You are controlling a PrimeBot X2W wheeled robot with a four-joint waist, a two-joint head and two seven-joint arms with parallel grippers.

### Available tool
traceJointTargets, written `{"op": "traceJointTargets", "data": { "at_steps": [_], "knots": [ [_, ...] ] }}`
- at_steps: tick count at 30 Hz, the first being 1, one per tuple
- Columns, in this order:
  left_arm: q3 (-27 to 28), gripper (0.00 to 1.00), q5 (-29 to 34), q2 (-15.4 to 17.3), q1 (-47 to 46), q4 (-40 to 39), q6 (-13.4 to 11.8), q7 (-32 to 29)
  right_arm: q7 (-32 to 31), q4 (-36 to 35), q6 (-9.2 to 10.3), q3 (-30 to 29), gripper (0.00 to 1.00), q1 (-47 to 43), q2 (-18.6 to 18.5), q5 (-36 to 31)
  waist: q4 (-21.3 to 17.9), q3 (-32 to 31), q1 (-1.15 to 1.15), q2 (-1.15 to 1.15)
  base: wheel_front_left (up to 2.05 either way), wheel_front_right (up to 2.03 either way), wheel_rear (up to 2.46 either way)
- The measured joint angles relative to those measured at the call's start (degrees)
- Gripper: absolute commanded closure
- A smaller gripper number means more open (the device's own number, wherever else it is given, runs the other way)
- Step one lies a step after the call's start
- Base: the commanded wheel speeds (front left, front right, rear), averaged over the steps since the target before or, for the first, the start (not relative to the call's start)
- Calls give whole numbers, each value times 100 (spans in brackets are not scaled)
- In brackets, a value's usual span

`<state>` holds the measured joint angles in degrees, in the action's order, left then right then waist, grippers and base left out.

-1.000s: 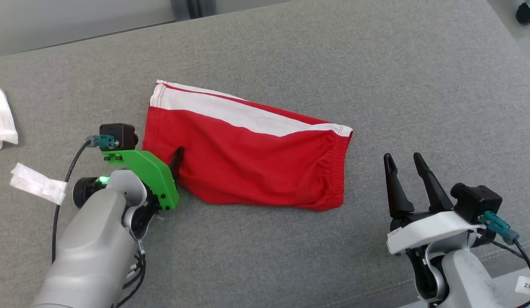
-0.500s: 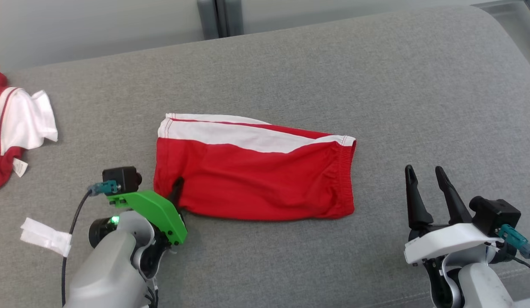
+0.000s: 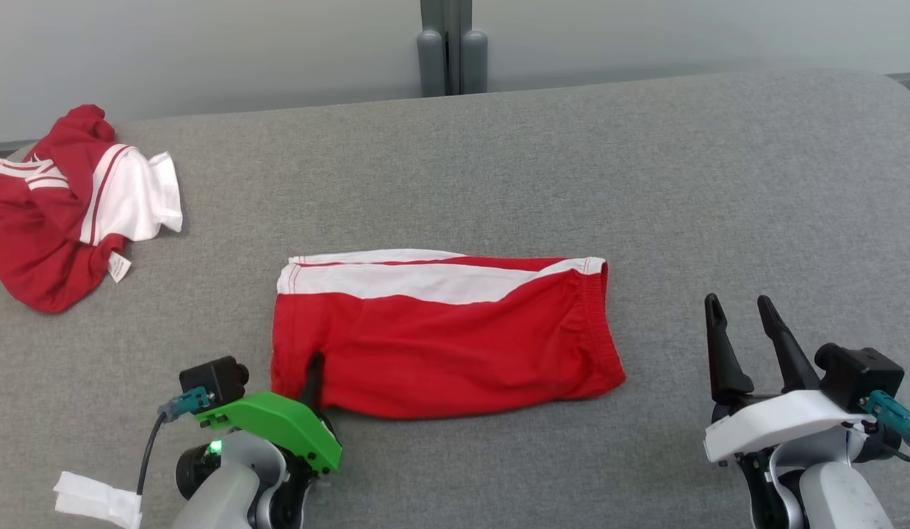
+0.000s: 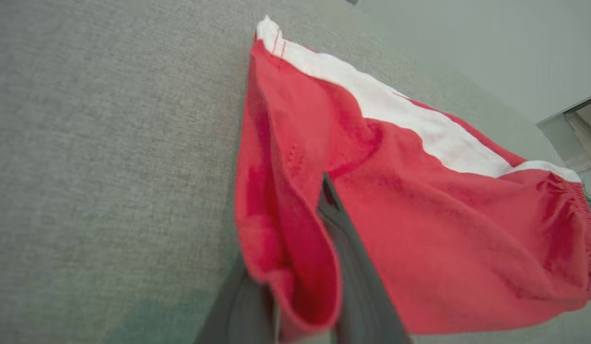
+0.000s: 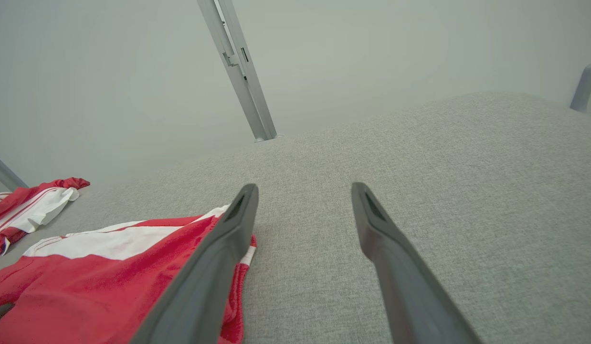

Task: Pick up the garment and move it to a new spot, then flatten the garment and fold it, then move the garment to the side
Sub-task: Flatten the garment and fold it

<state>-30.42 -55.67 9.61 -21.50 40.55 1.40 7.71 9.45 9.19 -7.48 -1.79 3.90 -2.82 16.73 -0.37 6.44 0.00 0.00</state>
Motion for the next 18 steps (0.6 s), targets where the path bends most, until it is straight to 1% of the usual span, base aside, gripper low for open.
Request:
{"op": "traceJointTargets", "data": {
  "at_steps": [1, 3, 6, 9, 12, 14, 18],
  "knots": [
    [7, 0, 69, 19, 10, -55, -54, 113, -16, -4, 0, -2, 0, 2, 0, -7, 9, -7, 0, 0, 0, 0, 0],
    [13, 0, 200, 66, 37, -160, -123, 355, -40, -11, 0, -13, 0, 4, 0, -26, 19, -14, 0, 0, 0, 0, 0],
    [7, 0, 581, 224, 41, -352, -287, 616, -90, -14, 0, -43, 0, 10, 0, -59, 33, -32, 0, 0, 0, 0, 0],
    [36, 0, 1029, 344, 61, -639, -466, 706, -153, -12, 0, -67, 0, 13, 0, -94, 53, -67, 0, 0, 0, 0, 0],
    [138, 0, 1558, 439, 149, -1110, -638, 726, -269, -21, 0, -80, 0, 13, -1, -140, 84, -112, 0, 0, 0, 0, 0],
    [255, 0, 1878, 447, 263, -1419, -703, 733, -403, -24, 0, -65, 0, 18, -1, -178, 116, -142, 0, 0, 0, 0, 0],
    [401, 0, 2273, 361, 588, -1781, -798, 733, -730, -14, 0, 102, 0, 137, -2, -272, 195, -194, 0, 0, 0, 0, 0]
  ]
}}
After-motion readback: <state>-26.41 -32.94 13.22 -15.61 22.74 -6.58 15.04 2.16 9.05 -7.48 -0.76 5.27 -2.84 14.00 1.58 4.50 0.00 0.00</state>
